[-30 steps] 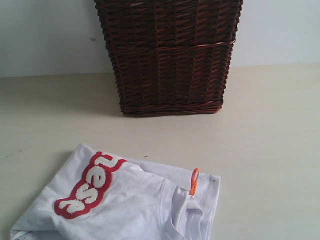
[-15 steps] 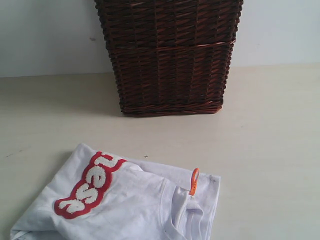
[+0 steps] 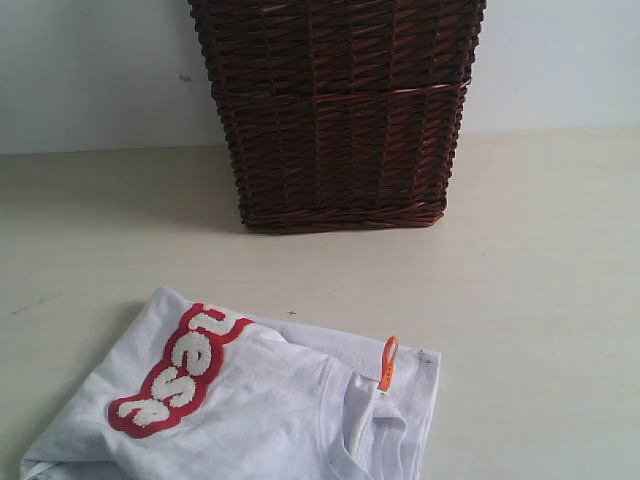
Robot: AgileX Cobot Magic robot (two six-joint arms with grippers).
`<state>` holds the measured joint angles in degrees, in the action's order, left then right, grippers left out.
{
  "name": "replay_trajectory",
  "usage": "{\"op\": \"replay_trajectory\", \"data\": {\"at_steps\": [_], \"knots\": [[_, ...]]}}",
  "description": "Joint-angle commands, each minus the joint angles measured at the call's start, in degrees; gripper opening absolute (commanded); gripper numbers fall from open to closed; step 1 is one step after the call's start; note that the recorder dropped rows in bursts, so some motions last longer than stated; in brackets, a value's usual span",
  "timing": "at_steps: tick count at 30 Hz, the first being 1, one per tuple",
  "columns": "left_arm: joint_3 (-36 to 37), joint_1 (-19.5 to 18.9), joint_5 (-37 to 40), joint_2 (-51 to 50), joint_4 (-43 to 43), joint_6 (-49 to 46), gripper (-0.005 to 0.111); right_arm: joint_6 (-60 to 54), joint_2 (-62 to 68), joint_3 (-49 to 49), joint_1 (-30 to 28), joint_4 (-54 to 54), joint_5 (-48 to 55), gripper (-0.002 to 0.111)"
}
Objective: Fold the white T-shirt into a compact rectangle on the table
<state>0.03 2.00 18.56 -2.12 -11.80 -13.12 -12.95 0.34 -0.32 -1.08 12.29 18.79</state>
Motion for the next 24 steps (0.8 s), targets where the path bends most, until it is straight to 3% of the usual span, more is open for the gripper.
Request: {"op": "replay_trajectory", "data": {"at_steps": [1,24], "knots": [[-0.03,0.31,0.28,-0.31,0.92,13.50,0.000,-0.32,-0.34,0.32,-0.23,-0.21,-0.51,0.000],[-0.03,0.31,0.51,-0.31,5.06,16.22,0.000,-0.32,-0.34,0.32,-0.23,-0.21,-0.51,0.000]]}}
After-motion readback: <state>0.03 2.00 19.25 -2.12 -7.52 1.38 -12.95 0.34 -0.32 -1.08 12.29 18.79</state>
